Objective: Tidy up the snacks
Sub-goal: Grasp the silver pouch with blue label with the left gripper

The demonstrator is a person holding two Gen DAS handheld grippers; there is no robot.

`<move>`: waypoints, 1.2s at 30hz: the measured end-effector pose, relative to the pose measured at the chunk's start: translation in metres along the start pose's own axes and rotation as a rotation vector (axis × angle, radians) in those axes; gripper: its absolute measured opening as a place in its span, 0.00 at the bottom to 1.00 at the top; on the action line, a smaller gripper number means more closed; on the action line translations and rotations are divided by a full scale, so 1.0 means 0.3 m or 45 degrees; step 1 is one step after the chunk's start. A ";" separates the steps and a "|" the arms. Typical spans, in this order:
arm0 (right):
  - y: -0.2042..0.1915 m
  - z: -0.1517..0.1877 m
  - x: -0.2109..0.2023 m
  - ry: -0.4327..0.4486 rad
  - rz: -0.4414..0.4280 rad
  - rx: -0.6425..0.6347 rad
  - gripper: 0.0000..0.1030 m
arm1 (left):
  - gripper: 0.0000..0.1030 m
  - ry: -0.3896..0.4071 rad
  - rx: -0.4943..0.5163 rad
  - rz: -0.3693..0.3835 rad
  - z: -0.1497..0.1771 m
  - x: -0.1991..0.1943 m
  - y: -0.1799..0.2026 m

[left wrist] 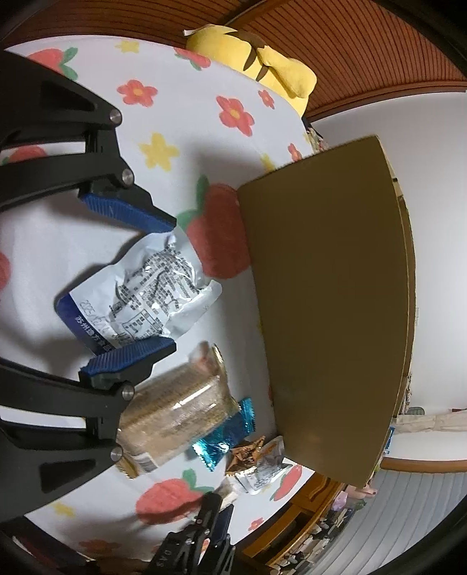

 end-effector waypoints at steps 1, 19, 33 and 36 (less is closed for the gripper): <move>0.001 0.000 0.000 0.000 -0.001 0.001 0.22 | 0.62 -0.001 -0.004 0.002 0.005 -0.002 -0.006; 0.001 0.000 -0.001 0.000 0.000 -0.001 0.22 | 0.58 -0.033 -0.052 0.026 0.004 0.031 -0.015; 0.001 0.000 0.000 -0.001 0.002 0.000 0.22 | 0.17 0.038 -0.012 0.110 0.035 -0.050 0.036; 0.001 0.000 -0.001 -0.001 0.002 0.001 0.22 | 0.17 0.051 -0.015 0.114 0.032 -0.066 0.038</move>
Point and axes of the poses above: each gripper's, at about its wrist camera, not at the fingertips, and x roughly the way its jaws point, y to its right, z to its underside, the point moved 8 cm from there along x, roughly the way its jaws point, and after that the axes turned 9 degrees about -x, right-handed, at the moved point
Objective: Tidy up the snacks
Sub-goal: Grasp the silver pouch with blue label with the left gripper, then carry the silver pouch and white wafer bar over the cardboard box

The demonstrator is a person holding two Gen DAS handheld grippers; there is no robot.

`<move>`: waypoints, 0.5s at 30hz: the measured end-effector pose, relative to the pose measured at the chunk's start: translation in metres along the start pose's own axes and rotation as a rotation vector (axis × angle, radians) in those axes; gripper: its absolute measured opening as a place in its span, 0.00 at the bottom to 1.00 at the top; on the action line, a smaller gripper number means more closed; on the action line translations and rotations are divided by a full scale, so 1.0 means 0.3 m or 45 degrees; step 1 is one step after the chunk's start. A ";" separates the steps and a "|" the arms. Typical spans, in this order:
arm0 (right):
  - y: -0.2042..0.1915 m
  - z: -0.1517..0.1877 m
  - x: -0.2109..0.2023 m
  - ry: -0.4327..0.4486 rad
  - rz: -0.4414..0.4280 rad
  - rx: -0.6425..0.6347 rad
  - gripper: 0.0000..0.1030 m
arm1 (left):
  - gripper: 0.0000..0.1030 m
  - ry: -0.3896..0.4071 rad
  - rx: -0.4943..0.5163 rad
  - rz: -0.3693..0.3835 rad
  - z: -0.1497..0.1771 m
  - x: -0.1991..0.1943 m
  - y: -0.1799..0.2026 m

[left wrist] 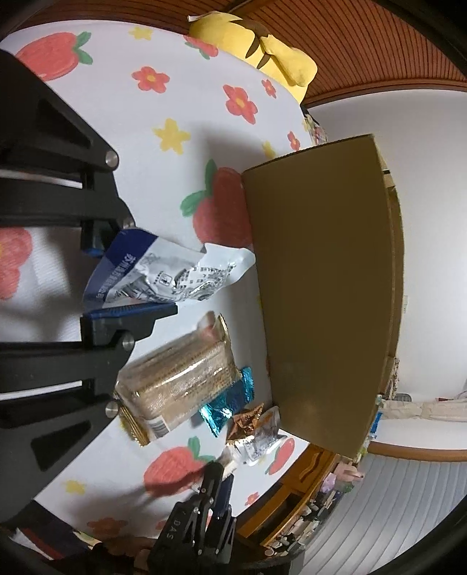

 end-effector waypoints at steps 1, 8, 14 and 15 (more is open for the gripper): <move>0.000 0.000 0.000 0.000 0.000 0.000 0.22 | 0.17 0.009 -0.002 0.004 -0.005 -0.007 0.001; 0.002 0.000 0.000 0.001 -0.005 0.005 0.22 | 0.17 0.054 0.002 0.037 -0.029 -0.068 0.026; 0.004 0.000 0.001 0.003 -0.010 0.012 0.22 | 0.17 0.071 0.010 0.061 -0.034 -0.101 0.051; 0.004 0.000 0.000 0.002 -0.010 0.012 0.22 | 0.17 0.073 0.008 0.064 -0.035 -0.105 0.052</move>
Point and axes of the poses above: each gripper's, at about its wrist camera, not at the fingertips, and x roughly the way its jaws point, y to its right, z to its underside, the point moved 8 cm from there along x, roughly the way its jaws point, and after that the axes turned 9 degrees about -x, right-handed, at the moved point
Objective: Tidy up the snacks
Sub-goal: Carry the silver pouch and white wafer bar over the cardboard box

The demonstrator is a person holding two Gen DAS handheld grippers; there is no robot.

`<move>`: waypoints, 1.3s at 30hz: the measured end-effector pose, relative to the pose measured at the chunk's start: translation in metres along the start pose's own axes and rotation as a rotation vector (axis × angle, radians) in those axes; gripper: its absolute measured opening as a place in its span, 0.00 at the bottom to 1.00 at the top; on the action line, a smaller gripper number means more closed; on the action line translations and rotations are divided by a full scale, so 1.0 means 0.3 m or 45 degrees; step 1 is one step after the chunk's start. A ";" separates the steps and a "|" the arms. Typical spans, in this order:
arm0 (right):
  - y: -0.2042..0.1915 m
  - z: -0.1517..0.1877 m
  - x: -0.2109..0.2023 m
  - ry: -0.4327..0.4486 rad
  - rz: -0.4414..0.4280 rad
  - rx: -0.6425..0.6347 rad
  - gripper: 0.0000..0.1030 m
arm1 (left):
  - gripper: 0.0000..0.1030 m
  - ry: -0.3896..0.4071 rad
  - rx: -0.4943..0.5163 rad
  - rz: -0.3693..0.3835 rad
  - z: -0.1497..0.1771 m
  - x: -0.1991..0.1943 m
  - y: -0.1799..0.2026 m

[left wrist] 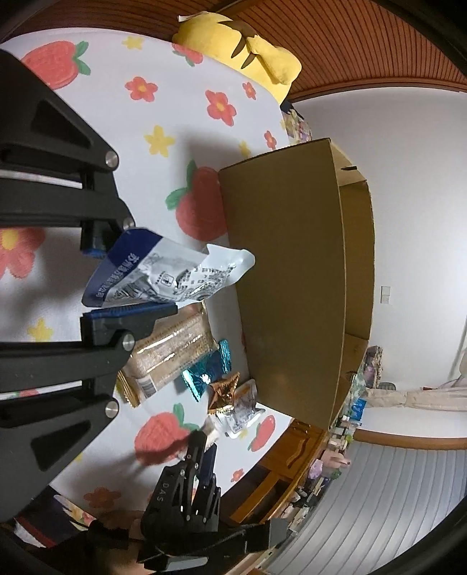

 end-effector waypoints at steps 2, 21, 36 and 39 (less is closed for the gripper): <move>0.000 -0.001 0.000 0.001 -0.004 0.001 0.21 | 0.17 0.005 -0.001 0.003 -0.002 -0.006 0.004; 0.011 -0.016 -0.051 0.129 0.031 0.047 0.19 | 0.17 0.082 0.023 0.002 -0.061 -0.075 0.026; 0.034 -0.019 -0.098 0.215 0.045 0.077 0.19 | 0.17 0.177 0.062 0.001 -0.159 -0.140 0.055; 0.037 -0.020 -0.102 0.227 0.031 0.085 0.19 | 0.17 0.189 0.067 -0.001 -0.176 -0.146 0.055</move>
Point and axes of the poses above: each gripper's, at about its wrist camera, not at the fingertips, and x roughly the way its jaws point, y to its right, z to its underside, the point moved 8 cm from there along x, roughly the way its jaws point, and after that the axes turned 9 degrees about -x, right-handed, at the moved point
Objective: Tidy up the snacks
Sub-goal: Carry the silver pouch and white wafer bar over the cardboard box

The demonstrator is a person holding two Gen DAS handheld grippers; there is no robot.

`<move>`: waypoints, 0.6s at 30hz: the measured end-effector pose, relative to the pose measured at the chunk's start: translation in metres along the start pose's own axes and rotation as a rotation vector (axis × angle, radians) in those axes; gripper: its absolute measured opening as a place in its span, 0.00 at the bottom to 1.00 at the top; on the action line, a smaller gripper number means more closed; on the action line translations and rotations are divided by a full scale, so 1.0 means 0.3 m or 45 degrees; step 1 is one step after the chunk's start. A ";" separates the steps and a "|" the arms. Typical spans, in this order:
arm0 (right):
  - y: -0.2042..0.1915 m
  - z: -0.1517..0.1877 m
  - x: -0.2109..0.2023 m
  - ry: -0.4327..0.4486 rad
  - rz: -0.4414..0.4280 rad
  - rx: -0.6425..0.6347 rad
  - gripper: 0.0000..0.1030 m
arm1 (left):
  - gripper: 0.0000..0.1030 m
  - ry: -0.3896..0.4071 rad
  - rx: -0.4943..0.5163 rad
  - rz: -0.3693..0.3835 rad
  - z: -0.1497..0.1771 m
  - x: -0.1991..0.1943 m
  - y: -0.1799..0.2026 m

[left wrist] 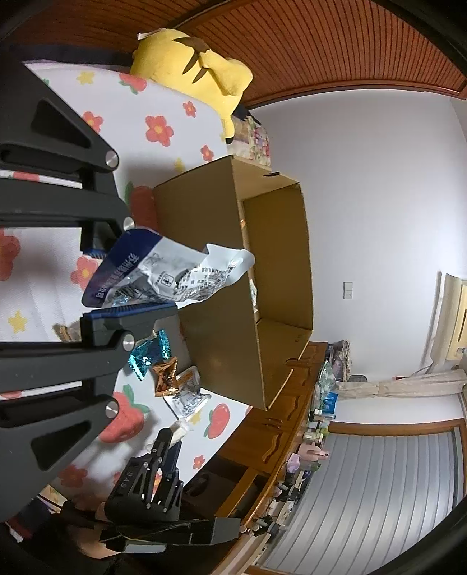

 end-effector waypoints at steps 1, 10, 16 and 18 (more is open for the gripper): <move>0.002 0.000 -0.001 0.002 -0.002 0.004 0.19 | 0.17 0.004 0.001 0.001 -0.008 -0.001 0.000; -0.001 -0.034 -0.027 0.037 0.012 -0.023 0.19 | 0.17 0.041 0.007 0.002 -0.072 -0.002 -0.009; 0.006 -0.148 -0.095 0.112 -0.013 -0.042 0.19 | 0.17 0.066 0.001 -0.003 -0.136 0.013 -0.022; 0.007 -0.202 -0.118 0.141 -0.019 -0.055 0.19 | 0.17 0.074 0.006 -0.006 -0.158 0.020 -0.023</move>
Point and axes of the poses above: each gripper's, at about its wrist camera, not at the fingertips, and x roughly the way its jaws point, y to its right, z to its underside, the point moved 8 cm from there along x, roughly the way its jaws point, and after that the axes turned 9 degrees about -x, right-handed, at the moved point
